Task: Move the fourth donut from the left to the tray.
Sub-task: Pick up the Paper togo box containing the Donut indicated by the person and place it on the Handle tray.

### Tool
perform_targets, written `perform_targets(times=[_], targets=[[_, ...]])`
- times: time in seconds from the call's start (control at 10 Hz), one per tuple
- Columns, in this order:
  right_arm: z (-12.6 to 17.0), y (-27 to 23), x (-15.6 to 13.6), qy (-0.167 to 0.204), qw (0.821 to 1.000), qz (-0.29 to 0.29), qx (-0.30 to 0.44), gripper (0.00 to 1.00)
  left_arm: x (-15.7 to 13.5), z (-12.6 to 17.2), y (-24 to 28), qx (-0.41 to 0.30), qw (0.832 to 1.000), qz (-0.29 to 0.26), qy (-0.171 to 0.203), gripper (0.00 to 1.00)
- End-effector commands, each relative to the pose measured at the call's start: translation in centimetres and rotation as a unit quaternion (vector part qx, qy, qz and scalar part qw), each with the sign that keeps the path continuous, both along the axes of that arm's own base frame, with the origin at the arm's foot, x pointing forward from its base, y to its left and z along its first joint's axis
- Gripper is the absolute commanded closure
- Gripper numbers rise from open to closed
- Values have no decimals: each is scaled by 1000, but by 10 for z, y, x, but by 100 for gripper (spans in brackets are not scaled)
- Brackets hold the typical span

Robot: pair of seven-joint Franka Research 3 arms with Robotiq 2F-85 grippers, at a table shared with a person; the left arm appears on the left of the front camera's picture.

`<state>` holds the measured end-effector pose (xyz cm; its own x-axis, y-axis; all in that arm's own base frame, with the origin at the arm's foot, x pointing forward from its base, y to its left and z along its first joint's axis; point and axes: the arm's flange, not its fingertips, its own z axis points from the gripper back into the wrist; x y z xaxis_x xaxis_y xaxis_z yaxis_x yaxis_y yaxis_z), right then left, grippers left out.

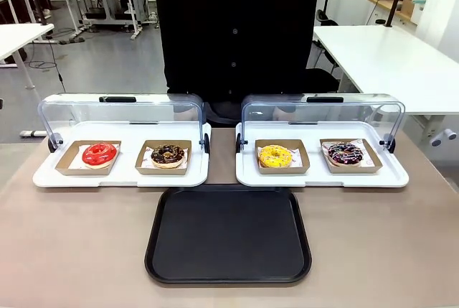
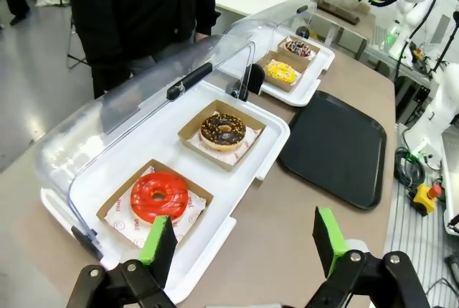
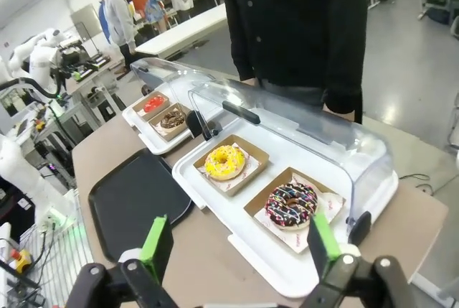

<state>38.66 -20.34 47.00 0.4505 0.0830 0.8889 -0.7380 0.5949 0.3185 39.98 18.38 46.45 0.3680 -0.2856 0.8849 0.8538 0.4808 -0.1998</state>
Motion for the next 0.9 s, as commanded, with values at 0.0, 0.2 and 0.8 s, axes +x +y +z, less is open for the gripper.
perform_targets(times=[0.0,0.2,0.8], targets=[[5,-1,1,-20,1000,1,-2,0,-2,1,1,-4,1000,-7,-8,0],[5,-1,1,-20,1000,1,-2,0,-2,1,1,-4,1000,-7,-8,0],[5,-1,1,-20,1000,1,-2,0,-2,1,1,-4,1000,-7,-8,0]])
